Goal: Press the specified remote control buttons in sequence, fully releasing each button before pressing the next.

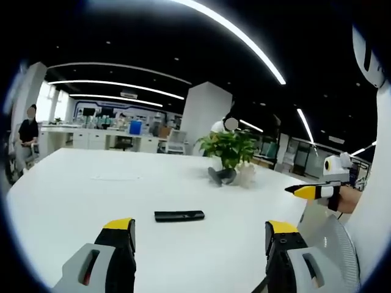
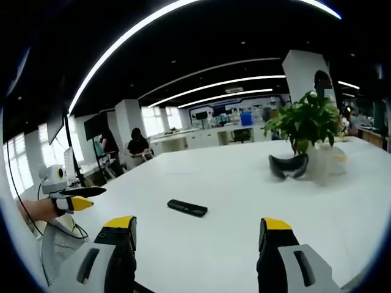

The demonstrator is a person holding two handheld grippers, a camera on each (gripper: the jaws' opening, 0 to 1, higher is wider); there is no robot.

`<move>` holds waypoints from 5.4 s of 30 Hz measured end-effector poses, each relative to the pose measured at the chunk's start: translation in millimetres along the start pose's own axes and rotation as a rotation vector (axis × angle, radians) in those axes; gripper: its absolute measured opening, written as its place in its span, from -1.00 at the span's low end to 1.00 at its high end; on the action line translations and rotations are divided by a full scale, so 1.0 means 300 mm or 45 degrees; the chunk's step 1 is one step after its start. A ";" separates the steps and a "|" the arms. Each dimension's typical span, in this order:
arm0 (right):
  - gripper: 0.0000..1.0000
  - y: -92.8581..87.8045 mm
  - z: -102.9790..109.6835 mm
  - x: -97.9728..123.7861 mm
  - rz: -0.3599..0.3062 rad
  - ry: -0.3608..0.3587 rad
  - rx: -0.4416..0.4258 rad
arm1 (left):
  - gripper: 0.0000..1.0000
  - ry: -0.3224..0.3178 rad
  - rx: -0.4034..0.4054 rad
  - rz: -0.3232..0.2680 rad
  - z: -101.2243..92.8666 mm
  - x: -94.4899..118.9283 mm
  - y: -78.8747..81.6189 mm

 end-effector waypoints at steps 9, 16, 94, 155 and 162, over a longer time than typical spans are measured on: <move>0.62 -0.006 -0.001 -0.010 0.016 -0.013 0.000 | 0.81 -0.042 -0.022 0.070 0.015 -0.058 -0.017; 0.61 -0.002 -0.004 -0.025 0.020 -0.027 0.010 | 0.80 -0.057 -0.076 0.294 0.065 -0.110 -0.091; -0.14 -0.136 -0.047 0.080 0.228 -0.101 0.021 | -0.51 -0.624 -0.867 1.228 0.213 -0.669 -0.300; -0.34 -0.117 0.081 -0.064 0.362 0.255 0.323 | -0.51 -0.679 -0.736 1.157 -0.068 -0.274 -0.461; -0.37 -0.125 0.136 -0.107 0.460 0.438 0.466 | -0.51 -0.673 -0.712 1.141 -0.093 -0.241 -0.475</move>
Point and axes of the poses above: the point that each gripper's makers call its tool centre point, and the gripper's own axes: x roughly backward along the fingers, z roughly to its left, y roughly out of its top, the point moved 2 cm from there along x, roughly backward along the fingers, and after that the axes turned 3 degrees about x, right-handed, at the moved point
